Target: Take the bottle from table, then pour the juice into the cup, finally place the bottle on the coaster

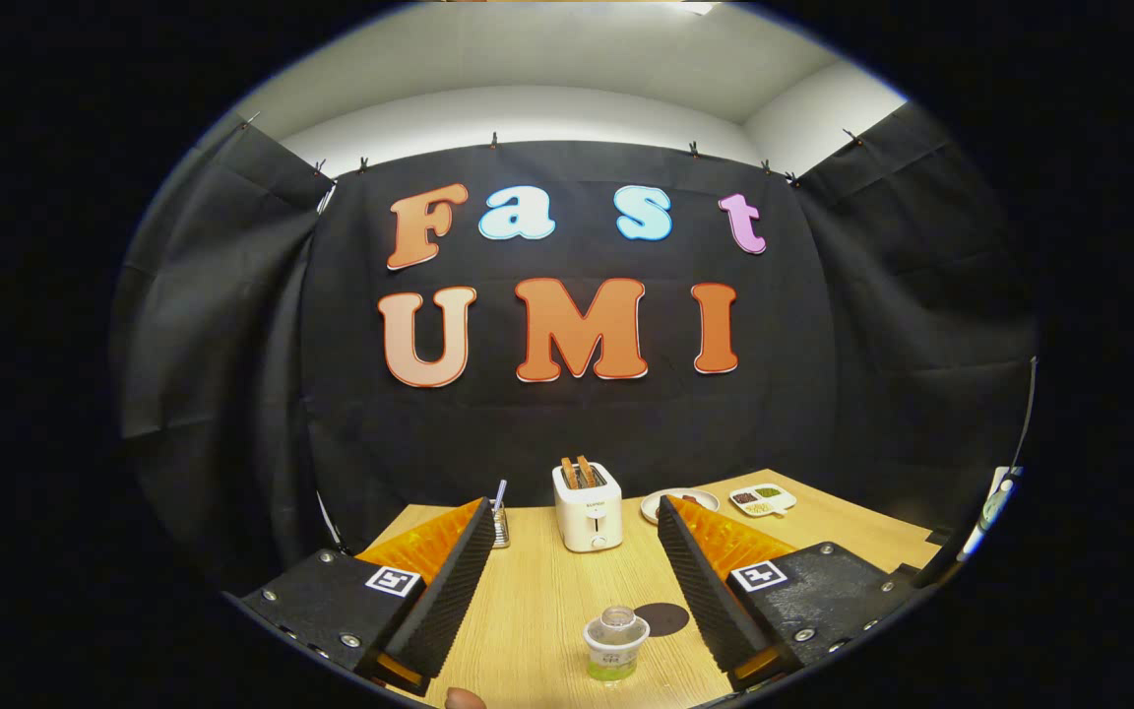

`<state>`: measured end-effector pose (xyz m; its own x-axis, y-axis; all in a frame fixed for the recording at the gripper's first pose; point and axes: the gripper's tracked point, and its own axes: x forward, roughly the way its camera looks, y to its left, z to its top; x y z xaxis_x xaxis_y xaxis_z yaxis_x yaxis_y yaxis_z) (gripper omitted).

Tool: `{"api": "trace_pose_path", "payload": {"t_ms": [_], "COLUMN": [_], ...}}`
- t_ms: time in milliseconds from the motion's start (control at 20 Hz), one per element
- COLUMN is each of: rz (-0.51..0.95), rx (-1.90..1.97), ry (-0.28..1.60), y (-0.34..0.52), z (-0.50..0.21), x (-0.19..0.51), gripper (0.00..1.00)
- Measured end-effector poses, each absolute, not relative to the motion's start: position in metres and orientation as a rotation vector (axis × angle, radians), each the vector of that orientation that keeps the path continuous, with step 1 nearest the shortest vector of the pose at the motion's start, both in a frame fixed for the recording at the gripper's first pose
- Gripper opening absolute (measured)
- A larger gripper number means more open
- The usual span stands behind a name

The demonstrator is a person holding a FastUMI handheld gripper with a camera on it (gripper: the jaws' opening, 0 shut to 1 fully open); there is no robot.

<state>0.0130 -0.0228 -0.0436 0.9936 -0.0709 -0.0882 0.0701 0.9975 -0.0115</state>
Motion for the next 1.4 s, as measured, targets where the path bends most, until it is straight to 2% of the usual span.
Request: {"api": "trace_pose_path", "payload": {"t_ms": [800, 1400], "rz": [-0.138, -0.077], "rx": [-0.051, -0.075], "ry": [0.354, 0.465], "y": [-0.061, -0.052], "z": [-0.206, -0.301], "x": [0.036, 0.042], "gripper": [0.99, 0.99]}}
